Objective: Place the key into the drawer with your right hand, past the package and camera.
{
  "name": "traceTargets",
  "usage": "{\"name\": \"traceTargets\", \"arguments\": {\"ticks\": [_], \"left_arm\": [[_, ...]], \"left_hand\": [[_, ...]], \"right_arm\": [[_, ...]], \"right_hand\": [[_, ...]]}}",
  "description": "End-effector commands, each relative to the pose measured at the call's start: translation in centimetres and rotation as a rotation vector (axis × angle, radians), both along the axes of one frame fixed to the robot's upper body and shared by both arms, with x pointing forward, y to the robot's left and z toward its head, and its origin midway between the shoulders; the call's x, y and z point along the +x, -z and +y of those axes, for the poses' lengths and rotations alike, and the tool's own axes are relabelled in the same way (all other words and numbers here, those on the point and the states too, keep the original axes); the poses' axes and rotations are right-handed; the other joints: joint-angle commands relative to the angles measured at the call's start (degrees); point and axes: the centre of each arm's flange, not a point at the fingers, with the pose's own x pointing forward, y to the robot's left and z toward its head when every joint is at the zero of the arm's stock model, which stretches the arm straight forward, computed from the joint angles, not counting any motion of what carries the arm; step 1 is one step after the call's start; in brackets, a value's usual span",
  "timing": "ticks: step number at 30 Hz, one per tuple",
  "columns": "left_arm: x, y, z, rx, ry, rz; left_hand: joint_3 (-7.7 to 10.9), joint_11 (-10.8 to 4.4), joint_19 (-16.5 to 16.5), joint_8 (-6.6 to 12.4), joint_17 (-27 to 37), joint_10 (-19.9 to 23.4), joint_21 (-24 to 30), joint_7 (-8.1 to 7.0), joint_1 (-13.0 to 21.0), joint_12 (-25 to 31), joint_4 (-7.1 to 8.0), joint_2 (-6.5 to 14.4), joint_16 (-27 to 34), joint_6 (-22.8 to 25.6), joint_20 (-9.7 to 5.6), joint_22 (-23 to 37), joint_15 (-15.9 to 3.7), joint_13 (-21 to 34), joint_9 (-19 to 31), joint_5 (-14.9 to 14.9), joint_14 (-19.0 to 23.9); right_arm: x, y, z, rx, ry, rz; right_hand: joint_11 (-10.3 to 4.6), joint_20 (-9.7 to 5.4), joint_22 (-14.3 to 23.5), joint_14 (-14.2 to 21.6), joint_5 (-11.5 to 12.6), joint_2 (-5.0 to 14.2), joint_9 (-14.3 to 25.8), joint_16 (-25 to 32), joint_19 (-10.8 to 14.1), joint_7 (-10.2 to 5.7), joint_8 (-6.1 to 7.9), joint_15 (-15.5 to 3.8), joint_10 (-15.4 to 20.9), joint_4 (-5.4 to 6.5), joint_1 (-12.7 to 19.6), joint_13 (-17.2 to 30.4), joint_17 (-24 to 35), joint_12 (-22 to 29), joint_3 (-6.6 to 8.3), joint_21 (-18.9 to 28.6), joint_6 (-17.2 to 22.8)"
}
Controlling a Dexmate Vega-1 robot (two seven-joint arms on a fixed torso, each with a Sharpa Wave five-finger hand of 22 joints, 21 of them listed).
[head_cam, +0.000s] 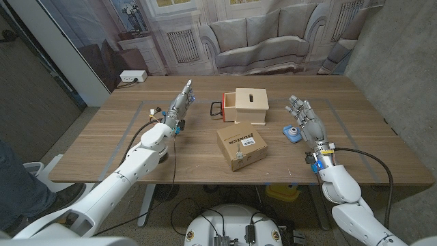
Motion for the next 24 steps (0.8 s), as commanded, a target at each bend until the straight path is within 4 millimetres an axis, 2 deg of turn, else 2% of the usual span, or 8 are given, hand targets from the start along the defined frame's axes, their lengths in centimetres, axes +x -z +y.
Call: {"name": "traceTargets", "arguments": {"ticks": [1,24], "left_arm": [[0.0,-0.2,-0.7,0.0,0.003,-0.013],[0.2,-1.0,-0.6,0.001,0.017,-0.028]], "left_hand": [[-0.51,-0.2,-0.73,-0.1,0.04,-0.08,-0.51,0.15,0.11,-0.24,0.0,0.31,-0.32,0.14,-0.92,0.05,-0.11,0.07,0.28,-0.2,-0.45],[-0.58,-0.28,-0.81,-0.06,0.01,0.15,-0.56,0.07,0.62,-0.28,-0.19,0.55,-0.29,0.51,-0.97,0.03,-0.23,0.08,0.29,-0.31,-0.19]], "right_arm": [[-1.6,1.3,0.0,0.003,0.011,-0.02],[-4.2,2.9,0.8,0.01,0.025,-0.057]], "right_hand": [[-0.15,-2.74,0.11,0.45,0.07,0.09,0.13,-0.06,0.56,-0.45,-0.18,-0.12,0.31,-0.57,0.66,0.2,0.07,0.12,0.13,-0.31,0.46],[-0.99,-2.83,0.13,0.99,-0.03,0.12,0.15,-0.11,1.22,-1.13,-0.15,-0.48,1.02,-1.26,1.62,0.22,0.07,0.17,0.24,-0.74,1.19]]}}
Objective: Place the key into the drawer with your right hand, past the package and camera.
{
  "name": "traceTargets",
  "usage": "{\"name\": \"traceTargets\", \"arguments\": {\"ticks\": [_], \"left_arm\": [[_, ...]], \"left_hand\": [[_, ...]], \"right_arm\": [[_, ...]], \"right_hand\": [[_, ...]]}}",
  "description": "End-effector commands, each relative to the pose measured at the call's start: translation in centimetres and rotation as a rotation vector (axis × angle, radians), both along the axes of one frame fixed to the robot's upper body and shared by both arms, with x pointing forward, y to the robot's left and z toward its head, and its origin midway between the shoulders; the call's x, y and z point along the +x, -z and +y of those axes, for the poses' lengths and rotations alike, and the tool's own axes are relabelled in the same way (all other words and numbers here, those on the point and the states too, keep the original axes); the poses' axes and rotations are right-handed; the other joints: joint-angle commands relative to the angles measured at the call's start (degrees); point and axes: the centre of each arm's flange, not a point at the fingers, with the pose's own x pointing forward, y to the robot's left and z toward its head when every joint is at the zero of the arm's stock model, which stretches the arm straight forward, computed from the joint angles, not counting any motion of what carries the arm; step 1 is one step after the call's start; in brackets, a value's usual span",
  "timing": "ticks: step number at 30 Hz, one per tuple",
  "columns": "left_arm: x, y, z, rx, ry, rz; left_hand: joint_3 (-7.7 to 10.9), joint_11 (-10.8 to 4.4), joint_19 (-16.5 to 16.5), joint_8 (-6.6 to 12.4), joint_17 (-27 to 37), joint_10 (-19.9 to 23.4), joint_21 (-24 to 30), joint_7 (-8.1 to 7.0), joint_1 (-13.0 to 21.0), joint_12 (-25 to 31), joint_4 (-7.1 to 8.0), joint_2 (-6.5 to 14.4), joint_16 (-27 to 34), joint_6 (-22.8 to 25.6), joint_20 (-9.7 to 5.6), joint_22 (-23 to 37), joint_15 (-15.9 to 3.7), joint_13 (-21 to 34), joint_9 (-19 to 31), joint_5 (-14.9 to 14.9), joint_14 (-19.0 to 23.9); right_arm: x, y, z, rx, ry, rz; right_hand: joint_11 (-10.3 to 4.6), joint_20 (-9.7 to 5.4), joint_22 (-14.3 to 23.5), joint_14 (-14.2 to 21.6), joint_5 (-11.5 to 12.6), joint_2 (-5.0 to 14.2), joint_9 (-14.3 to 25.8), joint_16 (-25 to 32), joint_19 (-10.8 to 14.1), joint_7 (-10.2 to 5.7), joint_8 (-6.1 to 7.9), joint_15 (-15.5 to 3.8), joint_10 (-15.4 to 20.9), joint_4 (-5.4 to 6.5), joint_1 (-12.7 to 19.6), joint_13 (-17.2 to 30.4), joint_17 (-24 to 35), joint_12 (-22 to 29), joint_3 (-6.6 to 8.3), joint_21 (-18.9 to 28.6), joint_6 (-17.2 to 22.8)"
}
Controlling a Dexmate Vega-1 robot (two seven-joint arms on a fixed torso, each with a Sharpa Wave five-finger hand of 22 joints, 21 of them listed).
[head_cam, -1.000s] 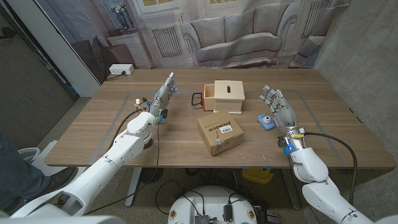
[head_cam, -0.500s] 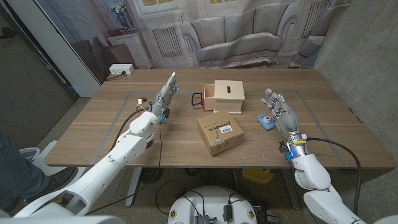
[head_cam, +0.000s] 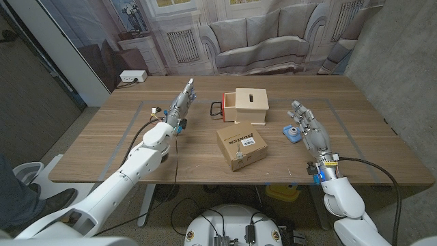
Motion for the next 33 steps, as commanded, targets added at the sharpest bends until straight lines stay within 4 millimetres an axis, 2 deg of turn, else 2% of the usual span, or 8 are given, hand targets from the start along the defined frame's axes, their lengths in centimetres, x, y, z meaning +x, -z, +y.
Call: {"name": "traceTargets", "arguments": {"ticks": [1,8,19,33], "left_arm": [[0.4,-0.7,-0.1,-0.007,0.015,-0.011],[0.8,-0.3,-0.4,-0.018,0.025,-0.001],[1.1,0.1,0.5,-0.02,0.042,0.009],[0.7,-1.0,0.8,0.009,0.05,-0.01]], "left_hand": [[-0.34,-0.27,-0.39,-0.05,0.17,0.16,-0.09,0.07,0.26,-0.28,0.05,0.18,0.15,0.55,-0.96,0.18,0.01,0.09,0.29,-0.31,0.01],[-0.37,-0.17,-0.22,-0.02,0.16,0.36,-0.03,0.08,0.43,-0.24,-0.01,0.24,0.16,0.75,-1.04,0.18,-0.02,0.09,0.29,-0.35,0.13],[-0.45,-0.17,0.06,0.2,0.15,1.24,0.04,-0.35,0.71,0.01,-0.11,0.36,0.29,1.53,-1.02,0.16,-0.23,0.1,0.3,-0.41,0.67],[-0.57,-0.47,0.0,0.19,0.15,1.5,-0.02,-0.38,0.91,-0.01,-0.17,0.42,0.28,1.83,-1.03,0.15,-0.13,0.1,0.31,-0.46,0.89]], "right_arm": [[-1.6,0.6,0.4,-0.003,0.016,-0.029],[-2.2,0.8,1.0,-0.016,0.036,-0.038],[-1.8,2.1,3.1,-0.038,0.056,-0.061],[-3.1,3.8,4.3,-0.036,0.112,-0.082]], "right_hand": [[-0.36,-2.82,0.14,0.61,-0.04,-0.18,0.15,-0.12,0.62,-0.3,-0.13,-0.11,0.42,-0.35,0.6,0.07,0.07,0.17,0.25,-0.27,0.36],[-0.44,-2.87,0.15,0.7,-0.05,-0.15,0.16,-0.13,0.8,-0.58,-0.06,-0.17,0.52,-0.47,0.77,0.08,0.08,0.17,0.28,-0.34,0.69],[-0.94,-2.93,0.17,1.04,-0.06,-0.05,0.17,-0.13,1.25,-1.05,0.08,-0.54,1.26,-0.78,1.23,0.09,0.09,0.33,0.35,-0.54,1.46],[-1.24,-3.01,0.19,1.73,0.04,0.4,0.2,-0.08,1.99,-1.82,0.36,-1.06,2.43,-1.37,2.25,0.1,0.09,0.57,0.7,-0.82,2.88]]}}
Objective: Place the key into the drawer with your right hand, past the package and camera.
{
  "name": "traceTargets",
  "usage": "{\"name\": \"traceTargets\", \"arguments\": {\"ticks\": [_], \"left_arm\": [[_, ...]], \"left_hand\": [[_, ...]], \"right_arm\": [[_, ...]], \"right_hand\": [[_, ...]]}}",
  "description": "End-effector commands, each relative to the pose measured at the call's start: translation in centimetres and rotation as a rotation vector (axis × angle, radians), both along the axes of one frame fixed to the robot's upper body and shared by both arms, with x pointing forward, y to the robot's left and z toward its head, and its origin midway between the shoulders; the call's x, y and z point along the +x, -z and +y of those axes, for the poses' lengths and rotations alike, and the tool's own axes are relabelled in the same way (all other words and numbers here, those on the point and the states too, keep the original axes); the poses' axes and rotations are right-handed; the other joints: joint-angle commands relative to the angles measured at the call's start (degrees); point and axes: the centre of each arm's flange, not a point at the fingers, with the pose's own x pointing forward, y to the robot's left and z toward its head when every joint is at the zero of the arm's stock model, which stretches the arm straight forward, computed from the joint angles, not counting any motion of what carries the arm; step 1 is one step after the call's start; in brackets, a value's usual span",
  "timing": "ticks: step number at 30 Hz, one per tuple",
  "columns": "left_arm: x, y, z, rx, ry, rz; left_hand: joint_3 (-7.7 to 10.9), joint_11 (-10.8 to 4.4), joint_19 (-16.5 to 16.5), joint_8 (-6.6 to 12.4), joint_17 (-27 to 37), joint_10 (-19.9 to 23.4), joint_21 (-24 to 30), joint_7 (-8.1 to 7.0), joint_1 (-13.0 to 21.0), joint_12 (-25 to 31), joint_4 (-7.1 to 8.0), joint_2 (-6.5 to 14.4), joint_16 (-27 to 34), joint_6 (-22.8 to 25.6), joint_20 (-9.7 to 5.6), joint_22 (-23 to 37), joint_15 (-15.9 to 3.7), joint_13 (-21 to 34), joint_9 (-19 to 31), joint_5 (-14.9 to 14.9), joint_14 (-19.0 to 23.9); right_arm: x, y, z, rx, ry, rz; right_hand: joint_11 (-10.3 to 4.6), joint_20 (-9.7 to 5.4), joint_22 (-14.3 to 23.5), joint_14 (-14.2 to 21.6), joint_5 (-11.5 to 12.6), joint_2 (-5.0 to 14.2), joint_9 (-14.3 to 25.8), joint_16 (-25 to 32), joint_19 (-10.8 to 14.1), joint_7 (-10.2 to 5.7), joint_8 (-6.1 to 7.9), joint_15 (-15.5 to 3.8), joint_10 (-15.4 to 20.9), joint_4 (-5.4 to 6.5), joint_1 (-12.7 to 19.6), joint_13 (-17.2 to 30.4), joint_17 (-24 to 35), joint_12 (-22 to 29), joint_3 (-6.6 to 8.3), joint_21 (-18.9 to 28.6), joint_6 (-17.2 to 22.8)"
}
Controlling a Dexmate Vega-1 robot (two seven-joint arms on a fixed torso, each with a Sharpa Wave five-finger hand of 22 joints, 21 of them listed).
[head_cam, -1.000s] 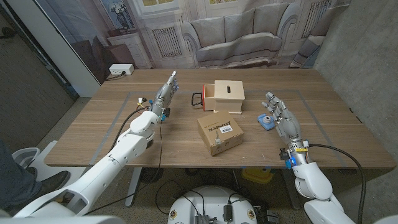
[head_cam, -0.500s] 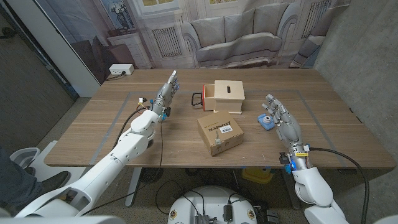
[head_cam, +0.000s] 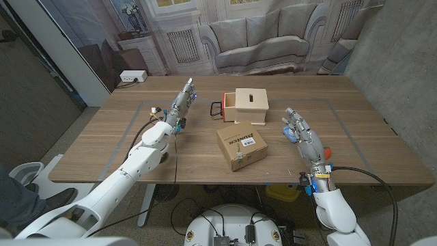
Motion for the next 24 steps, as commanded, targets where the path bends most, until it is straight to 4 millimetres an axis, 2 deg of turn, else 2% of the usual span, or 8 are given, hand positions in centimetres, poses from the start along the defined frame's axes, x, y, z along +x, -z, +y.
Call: {"name": "traceTargets", "arguments": {"ticks": [1,11,24], "left_arm": [[-0.1,-0.6,0.1,0.021,0.01,-0.005],[0.3,-1.1,0.1,0.021,0.019,-0.019],[0.2,-1.3,0.2,0.031,0.017,-0.023]], "left_hand": [[-0.34,0.04,-0.02,0.19,0.14,0.36,-0.02,0.01,0.47,-0.01,0.07,-0.03,0.28,0.18,-1.04,0.14,-0.06,0.11,0.3,-0.03,0.39],[-0.42,0.0,-0.08,0.14,0.15,0.34,-0.06,0.01,0.55,-0.08,0.05,0.0,0.25,0.22,-1.02,0.14,-0.13,0.12,0.31,-0.05,0.41],[-0.53,0.01,-0.1,0.11,0.15,0.4,-0.09,-0.09,0.64,-0.12,0.03,0.04,0.21,0.36,-1.03,0.14,-0.14,0.12,0.31,-0.09,0.44]], "right_arm": [[-1.0,1.5,1.2,-0.001,0.035,-0.015],[-1.8,2.2,1.8,-0.019,0.082,-0.046],[-3.4,3.0,2.8,-0.037,0.148,-0.125]], "right_hand": [[-0.04,-2.92,0.19,0.82,0.05,0.17,0.07,-0.08,0.7,-0.06,0.39,-0.12,0.82,-0.46,0.87,0.12,0.08,0.33,0.28,-0.03,0.79],[-0.78,-3.09,0.2,1.69,0.17,0.52,0.1,0.06,1.51,-0.59,0.4,-0.57,1.54,-1.1,1.96,0.13,0.06,0.44,0.66,-0.14,1.35],[-2.03,-3.58,0.23,3.09,0.41,0.89,0.16,0.15,3.09,-2.24,0.56,-1.57,3.13,-2.13,3.61,0.15,0.07,0.74,1.16,-0.32,2.82]]}}
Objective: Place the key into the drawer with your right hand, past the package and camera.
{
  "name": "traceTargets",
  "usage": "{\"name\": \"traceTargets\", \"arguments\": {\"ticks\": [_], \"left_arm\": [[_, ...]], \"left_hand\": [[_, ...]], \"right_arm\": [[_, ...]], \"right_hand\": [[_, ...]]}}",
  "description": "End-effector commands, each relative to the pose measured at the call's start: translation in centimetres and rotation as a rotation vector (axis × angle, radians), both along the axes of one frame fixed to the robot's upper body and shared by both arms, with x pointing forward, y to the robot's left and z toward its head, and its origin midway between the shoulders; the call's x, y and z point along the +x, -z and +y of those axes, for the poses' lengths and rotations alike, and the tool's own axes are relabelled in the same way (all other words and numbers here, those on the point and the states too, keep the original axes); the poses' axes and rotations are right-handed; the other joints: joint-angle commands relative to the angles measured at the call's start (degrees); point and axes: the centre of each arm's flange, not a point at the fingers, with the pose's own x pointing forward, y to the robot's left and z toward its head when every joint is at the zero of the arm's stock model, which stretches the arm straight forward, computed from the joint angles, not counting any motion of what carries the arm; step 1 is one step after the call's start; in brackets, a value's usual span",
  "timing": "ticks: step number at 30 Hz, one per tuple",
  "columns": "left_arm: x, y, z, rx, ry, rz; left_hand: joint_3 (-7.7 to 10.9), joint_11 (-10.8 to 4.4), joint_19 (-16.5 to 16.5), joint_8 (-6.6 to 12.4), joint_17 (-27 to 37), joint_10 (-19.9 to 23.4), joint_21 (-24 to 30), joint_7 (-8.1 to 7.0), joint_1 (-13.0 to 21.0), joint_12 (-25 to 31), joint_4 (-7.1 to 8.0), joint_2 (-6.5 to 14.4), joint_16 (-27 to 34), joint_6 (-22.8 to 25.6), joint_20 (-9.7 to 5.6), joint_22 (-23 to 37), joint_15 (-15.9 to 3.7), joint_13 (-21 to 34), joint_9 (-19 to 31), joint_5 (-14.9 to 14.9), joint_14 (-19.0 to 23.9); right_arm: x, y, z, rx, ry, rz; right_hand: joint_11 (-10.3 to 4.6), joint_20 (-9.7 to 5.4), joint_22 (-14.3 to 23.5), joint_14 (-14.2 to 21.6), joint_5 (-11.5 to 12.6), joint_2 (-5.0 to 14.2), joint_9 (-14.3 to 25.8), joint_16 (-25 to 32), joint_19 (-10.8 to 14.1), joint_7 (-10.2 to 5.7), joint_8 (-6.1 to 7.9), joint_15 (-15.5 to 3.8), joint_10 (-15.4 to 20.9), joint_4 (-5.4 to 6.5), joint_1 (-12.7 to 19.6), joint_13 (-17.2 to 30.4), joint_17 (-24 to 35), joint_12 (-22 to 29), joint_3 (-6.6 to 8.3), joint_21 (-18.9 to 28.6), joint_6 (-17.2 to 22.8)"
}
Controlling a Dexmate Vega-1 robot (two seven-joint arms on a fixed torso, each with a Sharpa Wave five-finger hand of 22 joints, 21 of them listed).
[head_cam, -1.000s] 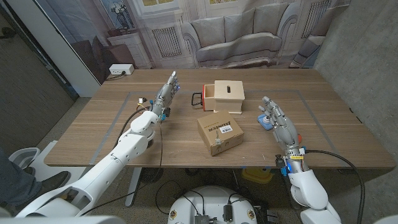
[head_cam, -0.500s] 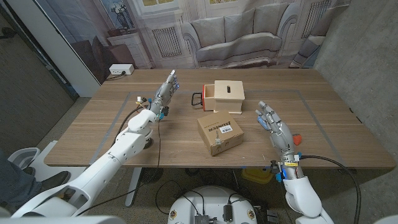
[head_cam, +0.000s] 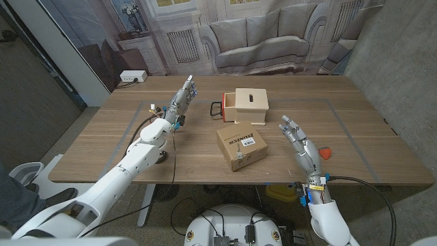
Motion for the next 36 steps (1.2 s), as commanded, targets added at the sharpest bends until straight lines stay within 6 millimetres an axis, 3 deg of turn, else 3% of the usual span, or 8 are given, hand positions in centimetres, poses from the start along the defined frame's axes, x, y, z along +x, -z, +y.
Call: {"name": "traceTargets", "arguments": {"ticks": [1,7,21,36], "left_arm": [[0.0,-0.2,0.1,0.009,0.003,-0.008],[0.0,-0.1,0.2,0.013,0.008,-0.013],[-0.6,0.0,0.6,0.024,0.008,-0.022],[-1.1,-0.6,0.4,0.042,0.007,-0.036]], "left_hand": [[-0.29,0.17,-0.11,0.11,0.15,0.23,-0.09,-0.07,0.65,-0.12,0.27,0.05,0.2,0.36,-1.03,0.14,0.08,0.12,0.31,-0.09,0.22],[-0.35,0.14,-0.12,0.11,0.15,0.25,-0.1,-0.12,0.69,-0.15,0.26,0.06,0.19,0.47,-1.01,0.14,0.04,0.13,0.32,-0.1,0.26],[-0.47,0.18,-0.12,0.05,0.15,0.3,-0.11,-0.15,0.78,-0.2,0.26,0.1,0.16,0.51,-0.98,0.14,0.03,0.13,0.32,-0.13,0.31],[-0.62,0.2,-0.11,-0.02,0.16,0.39,-0.12,-0.17,0.86,-0.25,0.26,0.16,0.13,0.56,-0.98,0.14,-0.03,0.13,0.33,-0.16,0.34]], "right_arm": [[-1.5,0.9,1.1,-0.019,0.068,-0.068],[-2.0,1.2,1.5,-0.022,0.093,-0.09],[-2.8,1.6,2.5,-0.056,0.118,-0.143],[-3.8,2.2,3.1,-0.147,0.317,-0.198]], "right_hand": [[-0.35,-3.37,0.23,0.89,0.43,-0.02,0.17,0.18,0.76,-0.55,0.56,-0.37,1.03,-0.59,0.93,0.16,0.07,0.52,0.19,-0.33,0.71],[-2.68,-3.08,0.25,3.01,0.74,-0.25,0.2,0.32,2.14,-2.9,1.02,-1.41,3.34,-1.97,2.86,0.13,0.04,0.94,0.55,-0.72,3.3],[-3.07,-3.34,0.27,3.75,1.17,0.21,0.22,0.11,3.19,-4.79,1.27,-2.13,4.06,-3.1,4.91,0.11,0.03,0.85,1.28,-0.99,5.16],[-3.9,-4.07,0.3,5.05,1.61,1.1,0.27,0.15,4.42,-6.5,1.16,-3.3,5.43,-4.13,7.11,0.11,0.08,0.99,2.25,-1.22,6.23]]}}
